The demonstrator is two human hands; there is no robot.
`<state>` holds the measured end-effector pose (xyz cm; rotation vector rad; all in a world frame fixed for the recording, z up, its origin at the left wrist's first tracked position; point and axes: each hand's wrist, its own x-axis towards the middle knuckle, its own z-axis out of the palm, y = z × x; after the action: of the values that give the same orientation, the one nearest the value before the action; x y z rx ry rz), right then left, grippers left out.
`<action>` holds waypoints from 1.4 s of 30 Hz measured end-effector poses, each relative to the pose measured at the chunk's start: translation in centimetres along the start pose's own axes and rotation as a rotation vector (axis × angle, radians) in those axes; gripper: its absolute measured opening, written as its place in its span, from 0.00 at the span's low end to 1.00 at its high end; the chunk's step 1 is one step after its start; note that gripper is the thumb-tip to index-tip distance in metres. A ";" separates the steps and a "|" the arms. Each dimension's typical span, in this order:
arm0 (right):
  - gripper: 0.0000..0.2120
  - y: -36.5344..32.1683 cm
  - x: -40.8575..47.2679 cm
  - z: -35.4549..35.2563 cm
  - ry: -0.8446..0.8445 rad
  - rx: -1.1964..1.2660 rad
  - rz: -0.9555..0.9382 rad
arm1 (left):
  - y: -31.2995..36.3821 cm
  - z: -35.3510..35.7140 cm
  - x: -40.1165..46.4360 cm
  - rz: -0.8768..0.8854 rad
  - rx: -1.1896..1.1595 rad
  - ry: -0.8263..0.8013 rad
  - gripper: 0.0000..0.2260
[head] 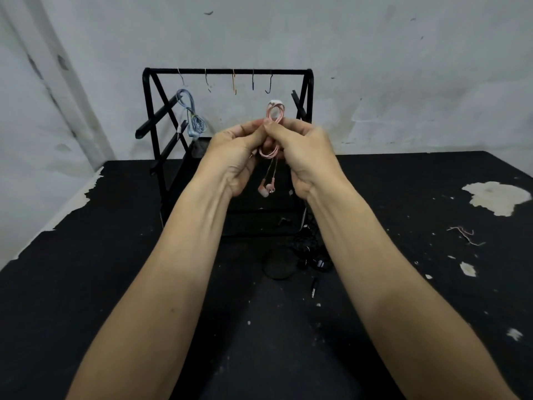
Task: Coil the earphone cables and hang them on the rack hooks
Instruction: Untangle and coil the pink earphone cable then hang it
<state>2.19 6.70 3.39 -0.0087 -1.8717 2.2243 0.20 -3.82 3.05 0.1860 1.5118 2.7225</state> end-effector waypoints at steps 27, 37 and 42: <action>0.09 -2.0 -0.2 -0.6 -0.174 0.273 0.104 | -0.7 1.1 -0.6 -0.024 -0.111 -0.109 0.05; 0.25 -1.7 -1.0 -0.1 -0.006 -0.064 0.018 | -2.0 1.2 -0.1 0.289 0.190 0.120 0.04; 0.16 -1.5 -1.1 0.1 0.005 -0.071 -0.015 | -2.6 1.1 -0.3 0.456 0.330 0.127 0.06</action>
<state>3.48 6.66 4.72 -0.0121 -1.9406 2.1459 0.48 -1.58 1.40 0.4193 2.1922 2.8210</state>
